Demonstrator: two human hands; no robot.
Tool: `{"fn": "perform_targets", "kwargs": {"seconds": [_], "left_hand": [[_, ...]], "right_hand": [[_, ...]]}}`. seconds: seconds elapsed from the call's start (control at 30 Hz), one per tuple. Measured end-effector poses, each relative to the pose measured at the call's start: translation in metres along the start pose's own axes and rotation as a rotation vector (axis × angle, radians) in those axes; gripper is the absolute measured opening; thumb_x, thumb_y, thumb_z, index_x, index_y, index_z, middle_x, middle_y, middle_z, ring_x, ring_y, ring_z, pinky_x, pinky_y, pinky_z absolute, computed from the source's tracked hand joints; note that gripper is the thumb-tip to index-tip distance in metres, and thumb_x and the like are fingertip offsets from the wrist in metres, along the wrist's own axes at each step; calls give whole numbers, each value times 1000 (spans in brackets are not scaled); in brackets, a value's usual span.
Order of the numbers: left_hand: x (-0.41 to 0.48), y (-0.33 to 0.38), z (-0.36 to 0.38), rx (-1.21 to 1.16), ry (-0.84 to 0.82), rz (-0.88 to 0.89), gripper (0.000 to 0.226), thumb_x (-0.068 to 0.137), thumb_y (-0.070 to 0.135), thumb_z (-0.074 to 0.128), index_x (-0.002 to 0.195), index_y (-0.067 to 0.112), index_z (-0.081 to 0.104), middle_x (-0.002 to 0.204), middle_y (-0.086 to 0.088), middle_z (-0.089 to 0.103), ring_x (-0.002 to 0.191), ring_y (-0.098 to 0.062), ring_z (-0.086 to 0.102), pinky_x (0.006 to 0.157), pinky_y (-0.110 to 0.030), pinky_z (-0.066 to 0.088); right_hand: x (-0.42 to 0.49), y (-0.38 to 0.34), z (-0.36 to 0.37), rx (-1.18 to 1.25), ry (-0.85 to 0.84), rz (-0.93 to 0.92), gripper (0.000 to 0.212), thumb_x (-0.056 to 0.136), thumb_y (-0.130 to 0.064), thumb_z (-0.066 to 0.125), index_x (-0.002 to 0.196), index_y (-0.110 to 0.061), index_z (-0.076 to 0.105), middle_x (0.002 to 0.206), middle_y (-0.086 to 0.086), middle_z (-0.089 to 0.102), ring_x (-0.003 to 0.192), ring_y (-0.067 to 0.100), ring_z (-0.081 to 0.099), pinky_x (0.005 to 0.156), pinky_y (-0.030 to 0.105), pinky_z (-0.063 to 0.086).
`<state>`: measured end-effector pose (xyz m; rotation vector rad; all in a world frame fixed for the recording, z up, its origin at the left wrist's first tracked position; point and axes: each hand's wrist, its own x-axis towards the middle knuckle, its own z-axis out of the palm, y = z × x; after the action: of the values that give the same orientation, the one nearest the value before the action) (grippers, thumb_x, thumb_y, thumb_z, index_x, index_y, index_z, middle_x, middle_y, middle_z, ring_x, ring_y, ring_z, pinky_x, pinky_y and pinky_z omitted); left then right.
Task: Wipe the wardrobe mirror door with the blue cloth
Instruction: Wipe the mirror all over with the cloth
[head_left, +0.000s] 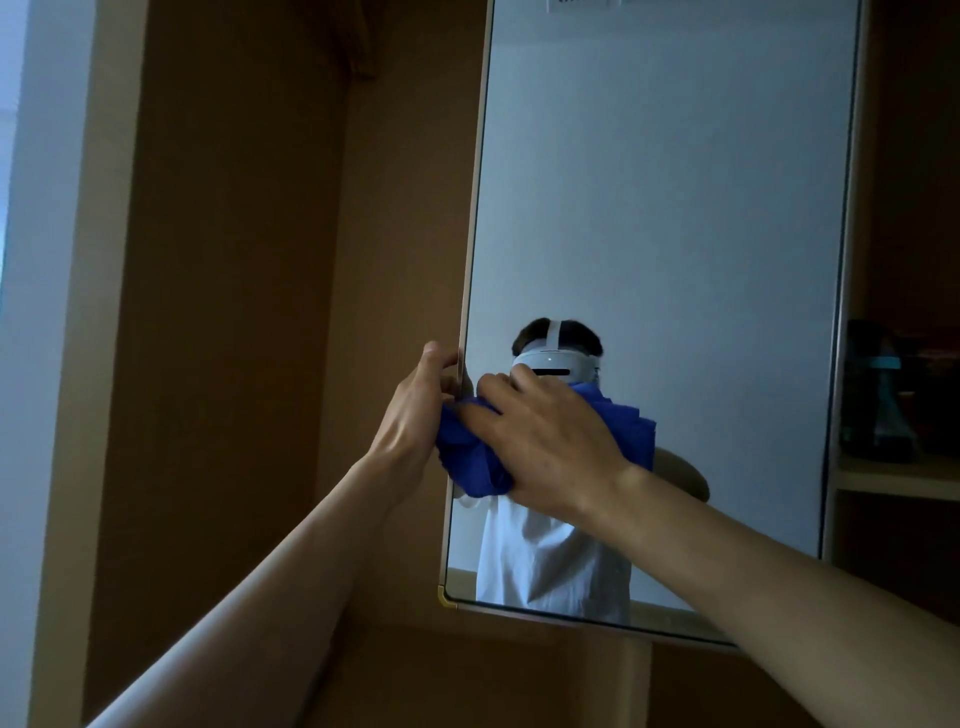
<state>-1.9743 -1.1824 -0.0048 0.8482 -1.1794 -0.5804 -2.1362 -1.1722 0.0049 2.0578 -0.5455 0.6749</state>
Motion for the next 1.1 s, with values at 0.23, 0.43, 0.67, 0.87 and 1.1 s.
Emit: {"fn": "perform_targets", "kwargs": {"seconds": [0.23,0.43,0.67,0.87,1.1], "left_hand": [[-12,4,3,15,10,11,56,100,67,28,111,35,73,114,-5,75,103,-17,73,100,-43,54],[-21,9,0,108,3,40,55,88,76,24,93,50,72,85,2,71,102,-36,69,101,-54,52],[-30,7,4,127,14,79,59,94,73,22,95,44,73,92,-6,72,95,-28,69,96,-54,52],[-32,8,4,135,18,54,51,101,68,24,102,41,67,100,4,78,93,-8,73,77,-25,51],[-41,7,9,152,52,75,47,101,62,39,110,25,66,106,-4,72,99,-20,69,85,-35,56]], "right_hand": [[7,9,-14,10,26,22,39,83,-23,66,121,-21,57,104,4,55,93,26,52,68,35,31],[36,54,-48,-49,151,199,37,87,-18,63,123,-17,56,109,6,55,99,28,52,74,41,46],[15,35,-31,-105,153,119,37,84,-21,66,119,-18,57,106,2,57,93,26,51,71,38,44],[-22,-2,-2,-22,99,40,43,87,-21,65,129,-19,55,114,5,60,99,27,54,80,40,46],[-23,18,-12,-14,116,53,45,88,-16,68,131,-20,56,109,5,59,95,26,55,76,42,52]]}}
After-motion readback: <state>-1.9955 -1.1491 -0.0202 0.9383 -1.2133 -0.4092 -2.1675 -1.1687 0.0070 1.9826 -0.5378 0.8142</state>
